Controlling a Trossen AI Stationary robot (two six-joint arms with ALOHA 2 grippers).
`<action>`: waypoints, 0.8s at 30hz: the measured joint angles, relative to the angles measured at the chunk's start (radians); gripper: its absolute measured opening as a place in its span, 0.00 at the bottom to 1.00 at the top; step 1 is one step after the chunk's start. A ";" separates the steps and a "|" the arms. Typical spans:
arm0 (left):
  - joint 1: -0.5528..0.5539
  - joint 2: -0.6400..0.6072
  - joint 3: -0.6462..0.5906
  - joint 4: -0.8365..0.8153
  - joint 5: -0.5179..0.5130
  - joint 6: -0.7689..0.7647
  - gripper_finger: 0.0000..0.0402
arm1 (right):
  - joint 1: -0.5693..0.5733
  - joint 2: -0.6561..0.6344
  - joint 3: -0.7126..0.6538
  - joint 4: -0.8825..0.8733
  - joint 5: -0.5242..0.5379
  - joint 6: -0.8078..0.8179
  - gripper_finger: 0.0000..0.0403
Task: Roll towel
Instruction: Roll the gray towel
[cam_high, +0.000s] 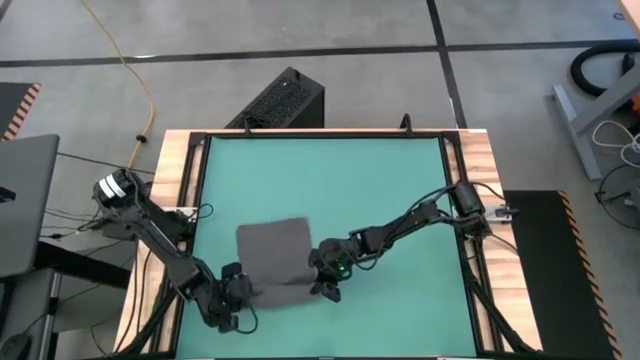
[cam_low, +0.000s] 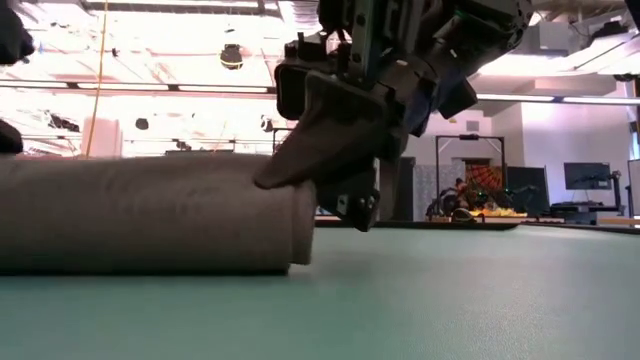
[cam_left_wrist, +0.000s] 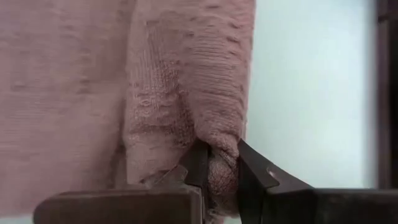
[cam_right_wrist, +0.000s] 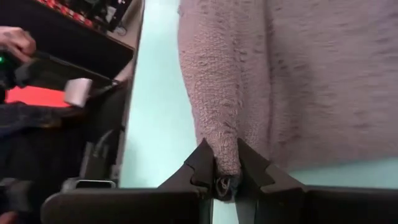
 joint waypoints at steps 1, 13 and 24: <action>0.008 -0.036 -0.004 0.010 0.029 -0.005 0.07 | -0.002 0.000 0.000 -0.001 -0.014 0.015 0.13; 0.083 -0.241 -0.092 0.050 0.177 -0.182 0.07 | -0.017 -0.002 -0.004 0.074 0.040 -0.051 0.13; 0.079 -0.235 -0.158 0.207 0.242 -0.204 0.07 | -0.034 -0.004 0.035 0.003 -0.058 -0.137 0.32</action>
